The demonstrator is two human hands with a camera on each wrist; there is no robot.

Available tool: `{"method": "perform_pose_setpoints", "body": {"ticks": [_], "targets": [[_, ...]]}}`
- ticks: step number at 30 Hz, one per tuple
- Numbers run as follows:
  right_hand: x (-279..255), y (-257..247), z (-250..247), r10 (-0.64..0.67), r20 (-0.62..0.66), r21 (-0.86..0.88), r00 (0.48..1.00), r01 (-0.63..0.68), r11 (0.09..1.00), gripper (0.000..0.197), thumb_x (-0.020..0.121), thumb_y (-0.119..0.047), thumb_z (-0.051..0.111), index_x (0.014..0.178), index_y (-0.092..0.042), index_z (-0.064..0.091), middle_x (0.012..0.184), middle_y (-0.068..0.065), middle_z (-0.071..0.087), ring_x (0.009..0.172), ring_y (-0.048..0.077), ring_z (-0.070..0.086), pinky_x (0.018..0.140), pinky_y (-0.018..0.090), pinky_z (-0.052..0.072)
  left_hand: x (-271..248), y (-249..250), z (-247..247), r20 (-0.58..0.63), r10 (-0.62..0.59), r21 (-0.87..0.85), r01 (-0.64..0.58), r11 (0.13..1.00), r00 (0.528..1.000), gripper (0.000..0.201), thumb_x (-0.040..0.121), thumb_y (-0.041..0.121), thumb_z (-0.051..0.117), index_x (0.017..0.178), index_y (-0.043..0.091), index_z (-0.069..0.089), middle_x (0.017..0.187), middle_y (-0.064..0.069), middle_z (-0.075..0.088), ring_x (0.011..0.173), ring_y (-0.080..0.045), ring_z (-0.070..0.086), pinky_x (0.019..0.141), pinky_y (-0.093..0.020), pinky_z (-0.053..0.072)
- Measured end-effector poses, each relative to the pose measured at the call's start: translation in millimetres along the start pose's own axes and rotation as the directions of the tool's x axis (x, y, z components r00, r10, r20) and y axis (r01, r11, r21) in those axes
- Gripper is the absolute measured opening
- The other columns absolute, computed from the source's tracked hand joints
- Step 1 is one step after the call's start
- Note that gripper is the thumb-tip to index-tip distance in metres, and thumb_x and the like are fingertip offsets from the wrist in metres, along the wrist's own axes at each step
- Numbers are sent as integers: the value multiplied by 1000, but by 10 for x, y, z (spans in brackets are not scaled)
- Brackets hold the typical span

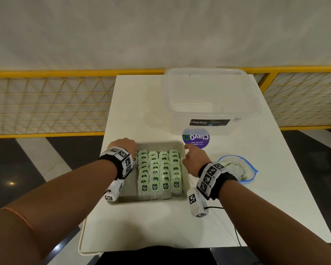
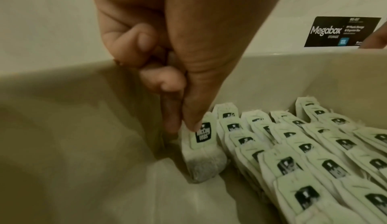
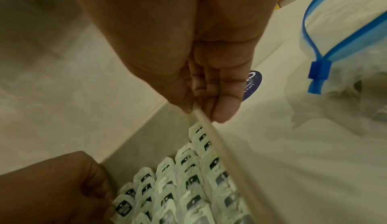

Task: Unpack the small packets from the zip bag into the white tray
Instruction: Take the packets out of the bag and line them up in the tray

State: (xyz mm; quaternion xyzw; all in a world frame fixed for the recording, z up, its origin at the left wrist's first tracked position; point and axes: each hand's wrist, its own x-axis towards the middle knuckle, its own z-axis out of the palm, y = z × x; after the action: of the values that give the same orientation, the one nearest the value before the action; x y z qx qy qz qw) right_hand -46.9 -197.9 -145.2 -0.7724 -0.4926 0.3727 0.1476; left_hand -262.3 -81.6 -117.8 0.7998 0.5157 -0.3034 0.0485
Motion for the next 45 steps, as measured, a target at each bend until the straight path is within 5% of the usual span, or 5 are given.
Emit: {"method": "perform_pose_setpoints", "body": {"ticks": [9, 14, 21, 33, 45], "targets": [[-105, 243, -296, -54, -25, 104, 998, 56, 993, 37, 95, -26, 52, 130, -15, 48, 86, -3, 64, 87, 27, 68, 85, 41, 55, -123, 146, -336, -72, -27, -93, 20, 995, 997, 18, 84, 28, 62, 82, 10, 62, 65, -2, 53, 68, -25, 59, 63, -30, 49], [-231, 653, -828, -71, -164, 40, 984, 79, 996, 18, 90, -16, 54, 104, -21, 64, 89, -2, 65, 74, 21, 62, 73, 31, 52, -340, 922, -791, -249, 237, -261, -301, 917, 939, 24, 91, 35, 53, 103, 20, 68, 99, 1, 69, 93, -23, 62, 81, -29, 48], [-328, 1464, -1347, 119, -84, -298, 989, -139, 944, 17, 82, -39, 66, 96, -31, 67, 110, 6, 51, 104, 28, 55, 84, 31, 48, -354, 2368, -822, -287, 476, -448, -555, 701, 832, 22, 91, 23, 59, 110, 16, 68, 102, -3, 71, 93, -20, 65, 81, -24, 47], [-257, 2004, -1125, 64, 184, -279, 981, -10, 960, 59, 73, -27, 79, 125, -24, 52, 123, 8, 51, 110, 28, 55, 89, 32, 45, -60, 3189, -311, -43, 359, -250, -358, 900, 932, 25, 80, 26, 69, 100, 12, 66, 101, -11, 66, 93, -31, 63, 77, -32, 47], [-226, 2115, -1282, -98, 127, -61, 987, 106, 992, 47, 79, -32, 75, 124, -24, 62, 125, 7, 59, 114, 25, 56, 98, 34, 44, -127, 3107, -470, -277, 204, -486, -320, 813, 939, 22, 94, 27, 54, 104, 18, 72, 99, -3, 71, 92, -24, 64, 83, -32, 50]]}}
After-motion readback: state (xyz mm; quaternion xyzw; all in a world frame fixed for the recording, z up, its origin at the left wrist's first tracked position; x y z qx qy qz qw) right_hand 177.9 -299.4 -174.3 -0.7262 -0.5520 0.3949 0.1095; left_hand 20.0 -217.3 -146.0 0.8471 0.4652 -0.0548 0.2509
